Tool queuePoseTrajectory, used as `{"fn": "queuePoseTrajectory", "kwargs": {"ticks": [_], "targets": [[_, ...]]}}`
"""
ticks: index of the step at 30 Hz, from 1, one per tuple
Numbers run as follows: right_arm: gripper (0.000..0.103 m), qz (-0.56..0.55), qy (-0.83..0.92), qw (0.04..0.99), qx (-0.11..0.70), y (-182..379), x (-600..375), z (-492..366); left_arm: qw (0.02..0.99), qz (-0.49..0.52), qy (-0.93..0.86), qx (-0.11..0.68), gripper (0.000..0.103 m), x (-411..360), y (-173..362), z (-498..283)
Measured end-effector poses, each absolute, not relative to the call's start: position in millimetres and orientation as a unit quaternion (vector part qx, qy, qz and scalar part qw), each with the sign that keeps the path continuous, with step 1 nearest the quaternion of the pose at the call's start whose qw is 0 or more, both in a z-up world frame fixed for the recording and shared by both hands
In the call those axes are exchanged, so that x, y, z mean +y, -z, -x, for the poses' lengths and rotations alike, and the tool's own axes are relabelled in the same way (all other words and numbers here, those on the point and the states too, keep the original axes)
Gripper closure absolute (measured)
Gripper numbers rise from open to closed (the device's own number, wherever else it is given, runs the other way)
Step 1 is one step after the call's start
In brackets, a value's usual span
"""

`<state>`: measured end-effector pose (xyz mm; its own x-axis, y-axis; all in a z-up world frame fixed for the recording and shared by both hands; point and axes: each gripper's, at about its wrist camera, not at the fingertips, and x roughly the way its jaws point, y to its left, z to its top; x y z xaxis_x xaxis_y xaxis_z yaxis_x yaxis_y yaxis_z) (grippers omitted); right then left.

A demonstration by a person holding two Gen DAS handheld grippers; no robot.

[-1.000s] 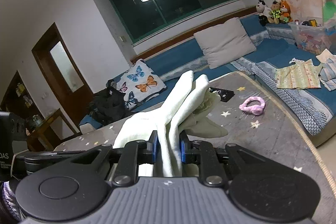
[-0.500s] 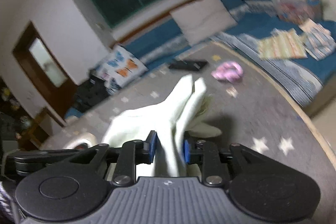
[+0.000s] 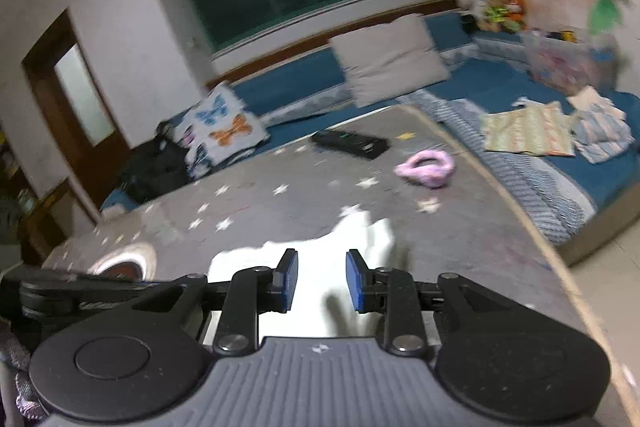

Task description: Fold clothes

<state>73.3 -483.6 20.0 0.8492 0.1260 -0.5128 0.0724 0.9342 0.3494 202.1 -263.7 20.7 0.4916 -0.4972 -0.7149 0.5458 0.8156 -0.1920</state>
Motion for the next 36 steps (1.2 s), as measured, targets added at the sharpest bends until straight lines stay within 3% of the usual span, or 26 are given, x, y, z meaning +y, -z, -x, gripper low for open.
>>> {"fn": "queuePoseTrajectory", "kwargs": {"ticks": [10,16,24,36], "targets": [[0.087,-0.188,-0.007,0.929,0.318,15,-487,-93,0.856,-0.024,0.294,0.424,0.093,-258,2,-225],[0.085,-0.152,-0.002,0.941,0.301,-4,-480,-107,0.858,-0.02,0.316,0.404,0.093,-264,-9,-224],[0.087,-0.175,0.016,0.928,0.33,21,-501,-143,0.853,-0.021,0.312,0.419,0.093,-273,7,-247],[0.085,-0.171,-0.019,0.935,0.309,-17,-498,-90,0.847,-0.042,0.347,0.4,0.092,-267,-13,-197]]}}
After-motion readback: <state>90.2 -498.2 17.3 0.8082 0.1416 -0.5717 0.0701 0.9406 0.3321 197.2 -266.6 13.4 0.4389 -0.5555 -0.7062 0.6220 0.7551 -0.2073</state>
